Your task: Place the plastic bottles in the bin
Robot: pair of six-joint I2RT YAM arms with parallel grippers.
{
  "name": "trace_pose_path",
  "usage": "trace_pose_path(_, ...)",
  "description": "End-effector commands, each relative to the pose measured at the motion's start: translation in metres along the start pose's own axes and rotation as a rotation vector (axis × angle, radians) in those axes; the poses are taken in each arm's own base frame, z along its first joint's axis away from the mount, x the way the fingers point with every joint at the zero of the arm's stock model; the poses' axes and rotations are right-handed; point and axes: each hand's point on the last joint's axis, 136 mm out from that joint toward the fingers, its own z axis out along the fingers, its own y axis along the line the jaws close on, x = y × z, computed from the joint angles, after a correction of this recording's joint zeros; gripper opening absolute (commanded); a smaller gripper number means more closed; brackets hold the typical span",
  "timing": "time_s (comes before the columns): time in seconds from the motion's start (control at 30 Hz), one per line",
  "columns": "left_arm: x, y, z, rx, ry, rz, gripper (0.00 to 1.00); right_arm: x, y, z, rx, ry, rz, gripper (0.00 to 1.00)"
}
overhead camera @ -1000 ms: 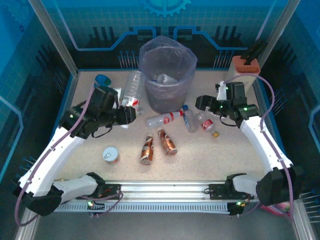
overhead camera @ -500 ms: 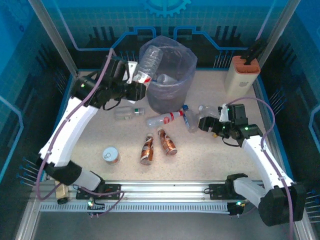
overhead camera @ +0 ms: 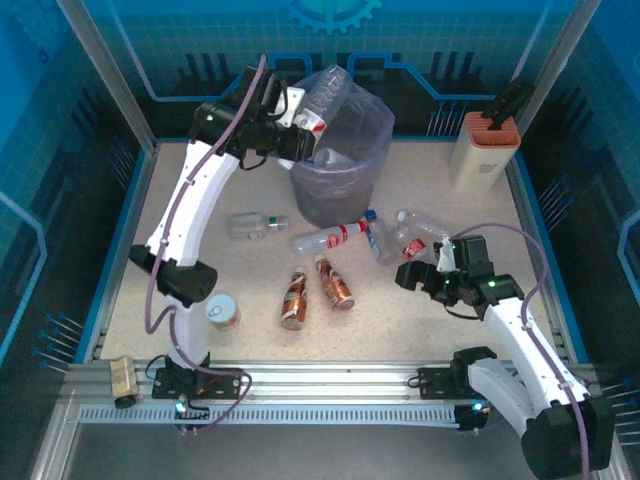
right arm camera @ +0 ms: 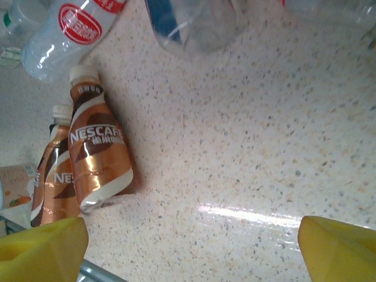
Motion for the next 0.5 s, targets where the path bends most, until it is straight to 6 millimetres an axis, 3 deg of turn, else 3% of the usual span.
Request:
trace_pose_path(0.0,-0.001,0.002,0.009,0.022,0.015,0.033,0.05,0.01,0.0,0.003,0.004,0.019,0.014,0.93)
trace_pose_path(0.27,-0.02,0.001,0.042,0.061,-0.047,-0.031,0.1,0.018,-0.006,0.006,0.033,0.028,0.005,0.93)
trace_pose_path(0.47,-0.025,0.0,0.054,0.079,-0.063,-0.059,0.1,0.019,-0.009,0.007,0.042,0.029,0.007,0.93)
